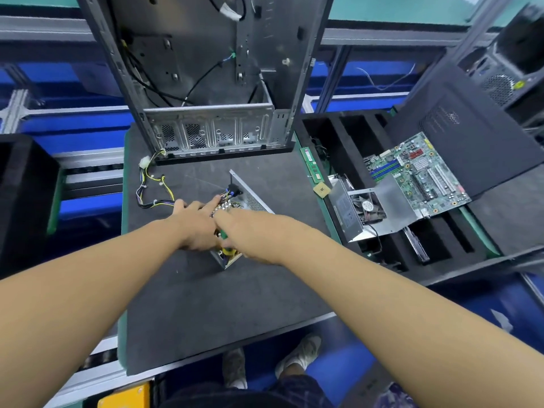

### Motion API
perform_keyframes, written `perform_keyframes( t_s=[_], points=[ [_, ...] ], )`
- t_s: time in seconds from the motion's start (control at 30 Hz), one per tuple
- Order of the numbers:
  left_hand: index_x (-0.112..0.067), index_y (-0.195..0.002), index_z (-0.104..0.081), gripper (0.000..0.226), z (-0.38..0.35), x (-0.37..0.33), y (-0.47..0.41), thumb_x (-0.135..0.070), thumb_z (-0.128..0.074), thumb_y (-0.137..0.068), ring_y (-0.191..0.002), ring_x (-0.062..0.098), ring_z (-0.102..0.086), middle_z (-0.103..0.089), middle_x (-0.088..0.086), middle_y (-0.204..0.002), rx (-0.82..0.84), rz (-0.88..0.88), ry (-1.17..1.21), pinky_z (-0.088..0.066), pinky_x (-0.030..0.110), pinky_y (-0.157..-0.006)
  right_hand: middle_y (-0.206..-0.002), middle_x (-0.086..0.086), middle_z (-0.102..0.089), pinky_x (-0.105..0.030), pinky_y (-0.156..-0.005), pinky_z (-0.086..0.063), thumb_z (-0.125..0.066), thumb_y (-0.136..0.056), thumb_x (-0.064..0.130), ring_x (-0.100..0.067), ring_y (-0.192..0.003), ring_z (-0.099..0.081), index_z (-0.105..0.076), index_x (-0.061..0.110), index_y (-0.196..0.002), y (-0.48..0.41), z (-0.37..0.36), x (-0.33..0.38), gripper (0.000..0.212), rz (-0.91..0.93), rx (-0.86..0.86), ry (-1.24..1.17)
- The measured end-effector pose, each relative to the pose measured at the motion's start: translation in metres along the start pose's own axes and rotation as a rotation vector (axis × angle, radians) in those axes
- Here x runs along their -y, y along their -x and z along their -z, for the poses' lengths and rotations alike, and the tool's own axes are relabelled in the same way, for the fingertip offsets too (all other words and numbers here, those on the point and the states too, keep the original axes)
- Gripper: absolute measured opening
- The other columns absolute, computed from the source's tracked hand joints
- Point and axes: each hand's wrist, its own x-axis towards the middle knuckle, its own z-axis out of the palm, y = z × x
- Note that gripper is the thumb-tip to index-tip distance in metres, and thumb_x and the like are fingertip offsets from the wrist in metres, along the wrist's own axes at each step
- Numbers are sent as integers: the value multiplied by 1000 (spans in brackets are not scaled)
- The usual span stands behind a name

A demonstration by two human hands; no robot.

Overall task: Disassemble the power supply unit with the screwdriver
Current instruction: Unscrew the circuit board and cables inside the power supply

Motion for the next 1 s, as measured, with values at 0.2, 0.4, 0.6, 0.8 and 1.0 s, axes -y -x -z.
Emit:
perform_keyframes(
  t_s=[0.2,0.4,0.6,0.8,1.0],
  points=[
    [-45,-153,-11,66,-10,5,-10,-61,-30,-92,-148,30,-16,13,4,-166,-17,1,-17,-19,54,-110,-108,-13,-57,-36,-68,-41,-46,-103,23,-31,-92,-59,-48,4,-122,5,-13,-6,27,-85,-133,-4],
    [-53,-149,-17,68,-14,8,-15,-72,-33,-85,-148,27,-14,15,0,-166,-8,9,8,-17,53,-109,-104,-7,-52,-39,-61,-44,-49,-102,23,-23,-80,-51,-42,8,-108,8,-25,-14,18,-28,-187,91],
    [-50,-150,-21,76,-8,5,-7,-66,-25,-75,-149,28,-13,15,3,-165,22,-3,-2,-18,53,-109,-75,2,-36,-31,-43,-23,-44,-101,46,-24,-64,-45,-46,6,-112,8,-28,-3,42,-107,-203,182],
    [-45,-153,-15,62,-4,3,-3,-58,-31,-95,-148,30,-18,16,7,-165,14,-19,-97,-24,51,-107,-98,-7,-60,-32,-54,-36,-34,-102,52,-30,-84,-61,-53,6,-118,2,-18,5,52,-125,-192,350],
    [-41,-153,-22,68,1,4,4,-54,-39,-88,-147,24,-15,11,4,-166,13,-17,9,-18,49,-112,-113,-17,-58,-35,-73,-39,-49,-101,24,-32,-97,-56,-49,6,-123,0,-5,13,28,-7,-13,65]
  ],
)
